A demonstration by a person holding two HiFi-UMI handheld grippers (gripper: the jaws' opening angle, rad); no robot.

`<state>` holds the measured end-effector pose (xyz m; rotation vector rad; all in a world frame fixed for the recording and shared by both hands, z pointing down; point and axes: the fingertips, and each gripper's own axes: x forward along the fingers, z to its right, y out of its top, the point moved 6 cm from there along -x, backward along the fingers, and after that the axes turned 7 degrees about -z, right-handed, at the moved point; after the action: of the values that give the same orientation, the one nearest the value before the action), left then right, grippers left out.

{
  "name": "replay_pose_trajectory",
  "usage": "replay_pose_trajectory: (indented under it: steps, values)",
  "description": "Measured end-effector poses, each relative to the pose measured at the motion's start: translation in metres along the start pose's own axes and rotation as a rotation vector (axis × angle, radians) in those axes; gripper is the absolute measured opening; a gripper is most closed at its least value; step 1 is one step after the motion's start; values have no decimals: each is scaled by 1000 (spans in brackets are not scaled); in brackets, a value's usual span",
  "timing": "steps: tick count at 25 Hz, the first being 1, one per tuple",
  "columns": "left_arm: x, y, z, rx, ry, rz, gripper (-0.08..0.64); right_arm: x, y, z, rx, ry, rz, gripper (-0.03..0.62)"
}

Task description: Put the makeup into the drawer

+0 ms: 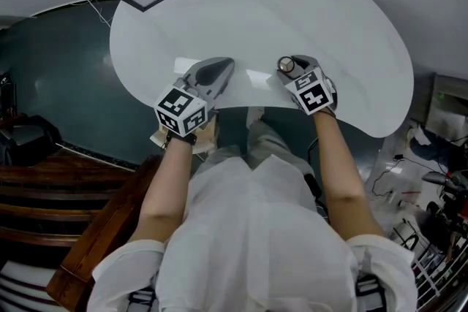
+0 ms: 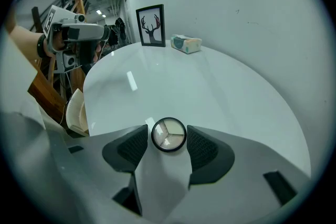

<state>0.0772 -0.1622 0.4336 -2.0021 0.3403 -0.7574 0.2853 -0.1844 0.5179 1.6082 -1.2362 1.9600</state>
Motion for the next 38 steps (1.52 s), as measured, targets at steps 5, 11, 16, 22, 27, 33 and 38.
replay_pose_trajectory:
  steps: [5,11,16,22,27,33,38]
  values:
    - [0,0,-4,-4,4,-1,21,8,0,2,3,3,-29,210]
    - [-1,-1,-6,-4,4,-3,21,10,2,3,-5,8,-37,210]
    - [-3,-1,-5,-2,5,0,21,10,2,3,4,10,-44,210]
    - [-8,-2,-5,-4,14,7,21,10,3,3,21,8,-58,209]
    - [-13,-1,-4,-5,22,17,21,11,5,3,22,-1,-79,209]
    - [-29,-1,-6,-5,47,30,21,7,8,-6,1,-22,-79,207]
    - [-46,-5,-8,-12,75,43,21,4,18,-21,-32,-13,-63,207]
